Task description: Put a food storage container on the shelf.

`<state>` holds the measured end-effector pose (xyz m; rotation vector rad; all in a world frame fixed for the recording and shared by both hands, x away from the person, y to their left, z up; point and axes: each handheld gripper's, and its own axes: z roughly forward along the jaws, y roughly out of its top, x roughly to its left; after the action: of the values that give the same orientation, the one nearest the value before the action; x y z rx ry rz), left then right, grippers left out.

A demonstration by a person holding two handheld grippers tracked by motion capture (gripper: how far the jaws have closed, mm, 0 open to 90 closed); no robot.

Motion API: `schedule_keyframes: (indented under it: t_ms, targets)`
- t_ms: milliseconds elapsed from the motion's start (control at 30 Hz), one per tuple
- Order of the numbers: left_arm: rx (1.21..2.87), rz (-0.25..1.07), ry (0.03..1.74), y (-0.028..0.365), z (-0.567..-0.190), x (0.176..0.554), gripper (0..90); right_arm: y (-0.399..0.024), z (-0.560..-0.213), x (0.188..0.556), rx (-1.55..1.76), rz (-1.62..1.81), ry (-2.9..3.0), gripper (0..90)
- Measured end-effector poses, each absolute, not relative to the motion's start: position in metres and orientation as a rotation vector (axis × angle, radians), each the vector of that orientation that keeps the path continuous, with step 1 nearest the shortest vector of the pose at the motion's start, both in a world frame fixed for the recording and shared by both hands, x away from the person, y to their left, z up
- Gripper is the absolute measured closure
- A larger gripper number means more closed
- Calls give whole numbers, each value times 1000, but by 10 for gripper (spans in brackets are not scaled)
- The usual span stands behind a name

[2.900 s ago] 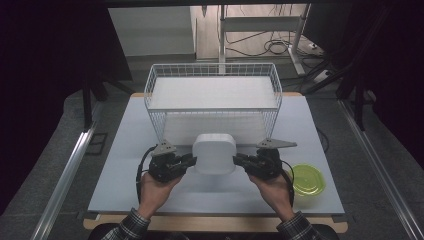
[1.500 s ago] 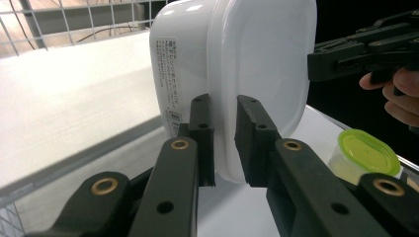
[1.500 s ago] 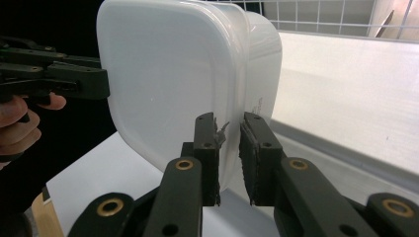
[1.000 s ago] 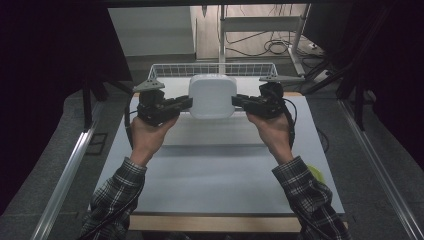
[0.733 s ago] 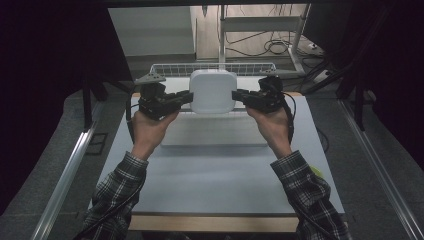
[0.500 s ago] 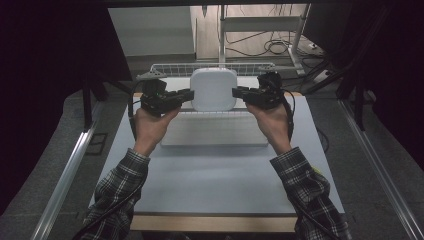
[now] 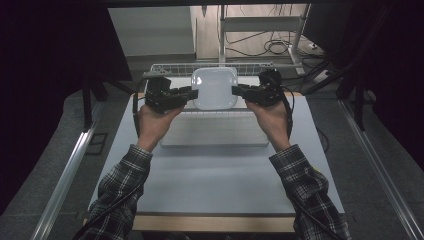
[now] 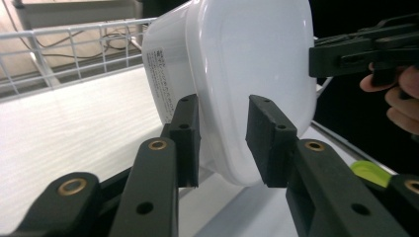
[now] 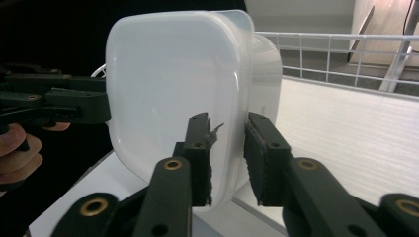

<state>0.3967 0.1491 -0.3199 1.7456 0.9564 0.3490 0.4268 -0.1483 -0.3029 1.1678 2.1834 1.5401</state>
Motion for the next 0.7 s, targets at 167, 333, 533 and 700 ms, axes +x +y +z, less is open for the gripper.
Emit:
schedule_keyframes:
  t_ms: [167,333,533,700]
  targets:
    - [1767,362,960,147,-322,403,615,-146,-303,429,1154,1522,2180,685]
    - [1761,345,959,148,-326,410,590,-143,-305,433,1141,1505,2180,649]
    - [1771,361,953,147,-325,415,544,-143,-305,439,1143,1508,2179,612]
    - [1771,369,955,147,-324,421,522,-141,-304,443,1149,1494,2160,572]
